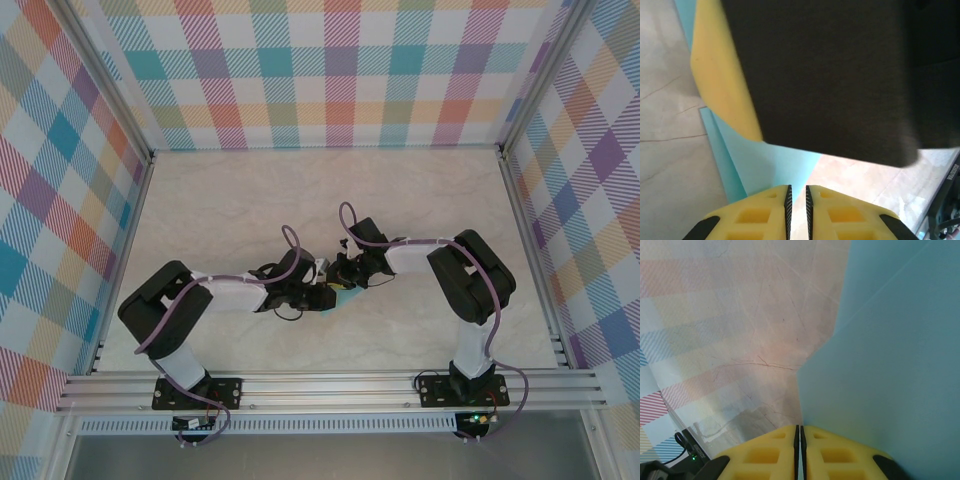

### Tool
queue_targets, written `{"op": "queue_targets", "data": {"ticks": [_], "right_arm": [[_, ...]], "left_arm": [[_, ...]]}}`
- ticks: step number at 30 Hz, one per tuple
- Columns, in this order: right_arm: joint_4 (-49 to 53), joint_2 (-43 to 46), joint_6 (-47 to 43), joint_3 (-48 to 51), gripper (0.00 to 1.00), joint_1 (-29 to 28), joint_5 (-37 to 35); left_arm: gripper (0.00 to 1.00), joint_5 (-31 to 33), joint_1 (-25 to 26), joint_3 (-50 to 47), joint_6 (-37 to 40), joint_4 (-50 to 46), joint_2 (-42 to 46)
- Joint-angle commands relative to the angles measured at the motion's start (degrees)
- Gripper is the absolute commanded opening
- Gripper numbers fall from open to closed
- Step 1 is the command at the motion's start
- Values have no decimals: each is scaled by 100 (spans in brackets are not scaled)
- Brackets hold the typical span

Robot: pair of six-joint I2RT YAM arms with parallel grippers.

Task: Fold a paper plane with a square sheet of paper (pick it up from the middle)
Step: Fourth fold the wing at the center of the table.

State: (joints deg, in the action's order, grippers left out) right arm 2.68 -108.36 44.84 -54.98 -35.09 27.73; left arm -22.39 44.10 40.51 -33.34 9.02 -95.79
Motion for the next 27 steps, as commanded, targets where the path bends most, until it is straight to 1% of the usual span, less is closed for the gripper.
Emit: {"op": "queue_targets", "data": {"ticks": [1,5,7,10,14,17,19,22,25,27], "right_arm": [[455,-367,7,128,13,11,-525],[496,-252,-19,44,15,14,-472],[614,-138,-66,-43,16,20,-484],[724,172,-115,-118,18,95,-486],[859,837,-227,-92,22,321,-481],[1070,1363,-324,-30,25,411,-719],[1062,1558,-321,74,25,432,-712],[893,1557,-244,262,22,430,-419],[412,1480,-41,608,19,420,-130],[-29,1325,92,707,17,364,252]], "left_arm": [[16,300,-68,13,107,-75,-128],[12,721,-76,-160,-13,-457,-262],[9,863,-71,-313,-77,-479,-280],[8,879,-70,-473,-174,-431,-300],[7,859,-73,-483,-223,-431,-375],[6,835,-69,-444,-251,-453,-418],[6,833,-69,-422,-251,-476,-438],[6,833,-68,-421,-288,-456,-447],[6,820,-70,-413,-296,-440,-450],[6,807,-75,-413,-302,-445,-436]]}}
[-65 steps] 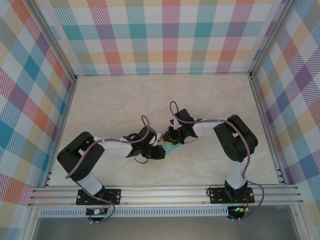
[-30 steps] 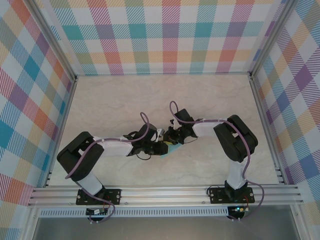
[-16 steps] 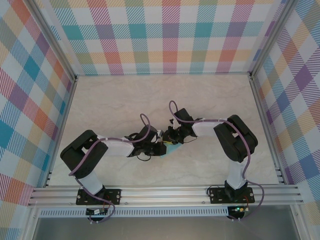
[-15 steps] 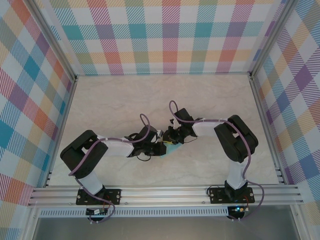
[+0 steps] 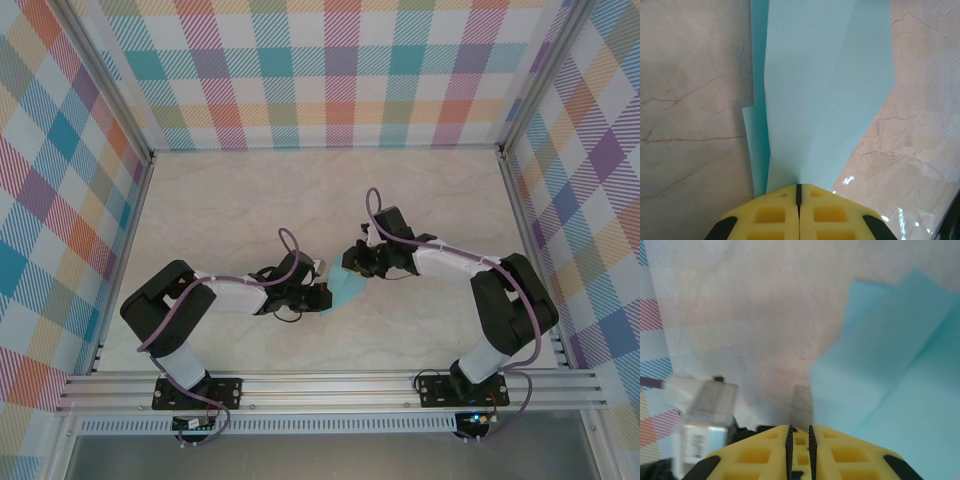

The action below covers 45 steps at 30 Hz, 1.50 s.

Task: Fold a paper plane with a square sheet of paper (pick it up from the middle)
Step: Fourth fold the wing at the center of the table.

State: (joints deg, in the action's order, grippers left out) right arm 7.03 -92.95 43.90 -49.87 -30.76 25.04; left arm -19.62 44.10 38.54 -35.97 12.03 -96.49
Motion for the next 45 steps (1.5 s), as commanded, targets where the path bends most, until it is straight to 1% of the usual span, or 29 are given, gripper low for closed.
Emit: {"op": "queue_targets", "data": {"ticks": [1,4,12,14,17,20,24,27,37,45], "right_arm": [[-478,-313,168,137,15,-132,610],[-325,-578,42,-96,14,-329,530],[-519,-1156,125,-205,14,-352,469],[-80,-1264,8,-360,13,-346,65],[86,-1301,-9,-399,14,-266,-293],[377,-1482,-89,-627,14,-198,-483],[431,-1586,-101,-697,14,-114,-656],[212,-1619,-66,-629,15,17,-524],[18,-1643,-311,-820,16,341,-266],[-20,-1952,-451,-1152,17,681,-30]], "left_arm": [[6,529,-73,-209,-38,-763,-365],[6,520,-68,-198,-16,-791,-373],[5,516,-69,-222,1,-814,-422],[5,542,-73,-209,9,-855,-426],[5,582,-68,-233,32,-908,-416],[4,584,-69,-285,24,-883,-443],[4,586,-71,-351,32,-878,-452],[3,591,-66,-415,18,-843,-423],[3,598,-66,-495,21,-807,-452],[2,599,-68,-506,38,-806,-458]]}}
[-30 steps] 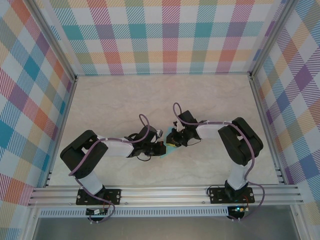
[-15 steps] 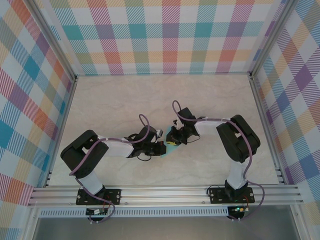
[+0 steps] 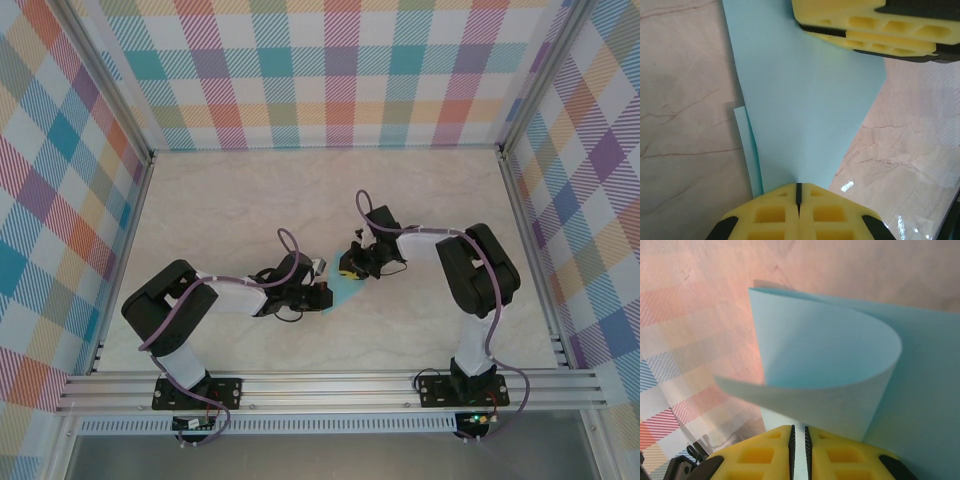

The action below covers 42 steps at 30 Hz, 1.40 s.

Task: Fold a paper plane with a square sheet of paper (pick it up from the middle)
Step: Fourth fold the wing at the center of the table.

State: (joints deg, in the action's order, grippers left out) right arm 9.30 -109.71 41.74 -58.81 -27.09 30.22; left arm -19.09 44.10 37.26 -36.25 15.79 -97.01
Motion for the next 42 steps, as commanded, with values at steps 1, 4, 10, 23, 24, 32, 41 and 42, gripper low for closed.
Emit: {"op": "queue_targets", "data": {"ticks": [1,4,10,23,24,32,41,42], "right_arm": [[-236,-302,-235,-305,17,355,-547],[-202,-374,-263,-435,17,502,-533],[-76,-548,-341,-748,18,752,-479],[307,-670,-547,-1139,18,977,-553],[356,-623,-577,-1158,18,1014,-561],[463,345,-795,-957,22,1076,-193],[-337,749,-319,70,23,288,473],[-429,758,-270,136,23,179,468]], "left_arm": [[2,543,-72,-376,69,-1192,-408],[3,547,-69,-377,67,-1186,-427],[3,556,-68,-411,64,-1181,-441],[2,538,-70,-389,39,-1163,-442],[3,538,-76,-402,38,-1166,-433],[3,530,-69,-403,27,-1148,-397],[3,503,-68,-342,15,-1140,-366],[3,503,-72,-342,21,-1146,-363]]}}
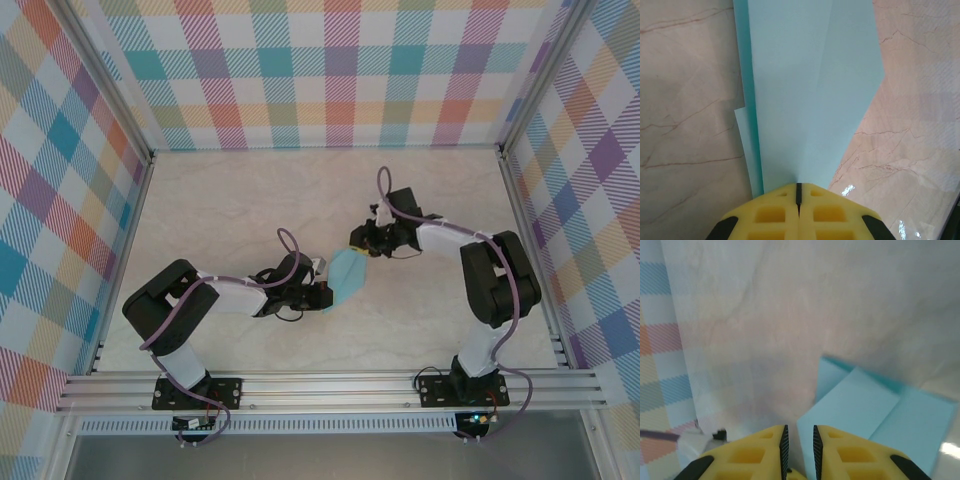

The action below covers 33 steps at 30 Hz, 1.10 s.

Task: Fold a paper plane with a square sheet of paper (pick it up from the middle)
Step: Fourth fold the wing at the center of the table.

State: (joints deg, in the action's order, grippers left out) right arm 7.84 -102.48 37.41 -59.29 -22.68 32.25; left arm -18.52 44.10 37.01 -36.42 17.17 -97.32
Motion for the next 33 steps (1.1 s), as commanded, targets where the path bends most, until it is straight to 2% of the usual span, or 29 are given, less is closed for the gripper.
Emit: {"op": "queue_targets", "data": {"ticks": [1,11,17,21,33], "right_arm": [[-300,21,191,227,22,-345,209],[-518,-695,264,275,22,-601,28],[88,-851,-71,2,21,-565,-762],[343,-969,-233,-248,21,-348,-938],[675,-1229,-401,-964,23,351,-786]], "left_arm": [[3,451,-68,-318,30,-1299,-325],[3,446,-69,-283,55,-1364,-285],[3,448,-70,-309,72,-1392,-269],[3,473,-68,-337,81,-1416,-262],[3,473,-69,-437,49,-1357,-241]]}}
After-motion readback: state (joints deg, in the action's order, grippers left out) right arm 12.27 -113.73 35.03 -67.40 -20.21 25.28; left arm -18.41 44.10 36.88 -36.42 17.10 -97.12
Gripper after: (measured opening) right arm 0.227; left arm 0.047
